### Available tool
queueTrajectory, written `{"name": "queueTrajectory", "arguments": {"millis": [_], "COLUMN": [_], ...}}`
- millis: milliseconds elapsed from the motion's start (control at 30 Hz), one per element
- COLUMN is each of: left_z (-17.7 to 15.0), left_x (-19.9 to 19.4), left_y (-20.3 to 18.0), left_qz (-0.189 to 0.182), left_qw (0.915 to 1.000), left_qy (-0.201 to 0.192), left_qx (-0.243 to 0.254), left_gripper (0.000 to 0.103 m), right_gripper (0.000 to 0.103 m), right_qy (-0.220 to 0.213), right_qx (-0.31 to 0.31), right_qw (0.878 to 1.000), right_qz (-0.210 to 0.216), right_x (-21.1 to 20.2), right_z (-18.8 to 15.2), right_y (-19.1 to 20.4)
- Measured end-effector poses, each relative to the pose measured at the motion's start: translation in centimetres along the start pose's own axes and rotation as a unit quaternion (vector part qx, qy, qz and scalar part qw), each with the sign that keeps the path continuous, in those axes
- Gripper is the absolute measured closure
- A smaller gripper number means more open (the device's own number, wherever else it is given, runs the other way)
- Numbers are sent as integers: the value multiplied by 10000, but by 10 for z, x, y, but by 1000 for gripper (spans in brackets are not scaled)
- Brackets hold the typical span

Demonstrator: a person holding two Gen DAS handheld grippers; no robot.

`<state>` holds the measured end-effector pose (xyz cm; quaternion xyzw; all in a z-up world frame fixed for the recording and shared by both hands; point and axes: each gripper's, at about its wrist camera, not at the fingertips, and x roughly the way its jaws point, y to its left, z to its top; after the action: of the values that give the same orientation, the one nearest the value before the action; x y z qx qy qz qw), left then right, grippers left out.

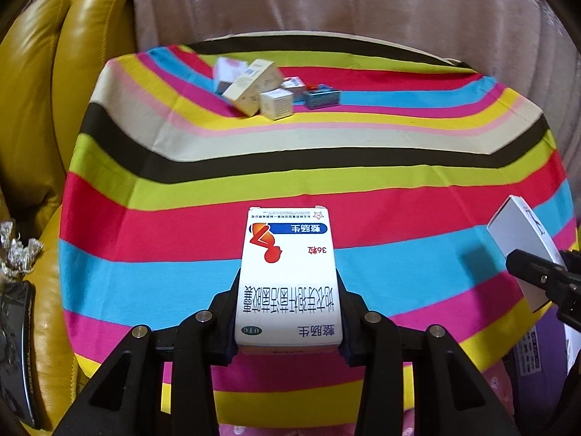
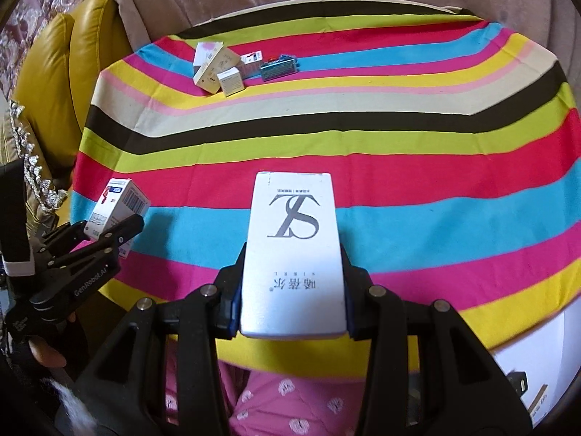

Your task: Organize rigid objects

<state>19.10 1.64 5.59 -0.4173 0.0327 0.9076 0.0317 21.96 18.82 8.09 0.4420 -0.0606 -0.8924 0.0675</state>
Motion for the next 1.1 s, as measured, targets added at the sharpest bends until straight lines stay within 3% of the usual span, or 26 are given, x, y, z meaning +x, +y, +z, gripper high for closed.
{"name": "queueTrajectory", "arguments": {"millis": [500, 700, 967, 1100], "left_z": [7, 15, 13, 1], "left_x": [-38, -63, -84, -95], "left_y": [-53, -92, -169, -226], "left_qz": [-319, -810, -1748, -2228], "left_qw": [9972, 9905, 9678, 9424], "left_qy": [-207, -347, -170, 33], "left_qx": [651, 1058, 1803, 2495], "left_gripper": [61, 61, 61, 61], "right_gripper": [57, 57, 57, 57], "right_qy": [-305, -466, -599, -527], "right_qx": [390, 423, 1142, 1550], "right_qw": [9987, 9969, 9875, 9786], "right_qz": [-87, -479, -904, -1244], "right_x": [-69, -102, -139, -149], "right_z": [-23, -41, -78, -98], "right_y": [-44, -69, -134, -171]}}
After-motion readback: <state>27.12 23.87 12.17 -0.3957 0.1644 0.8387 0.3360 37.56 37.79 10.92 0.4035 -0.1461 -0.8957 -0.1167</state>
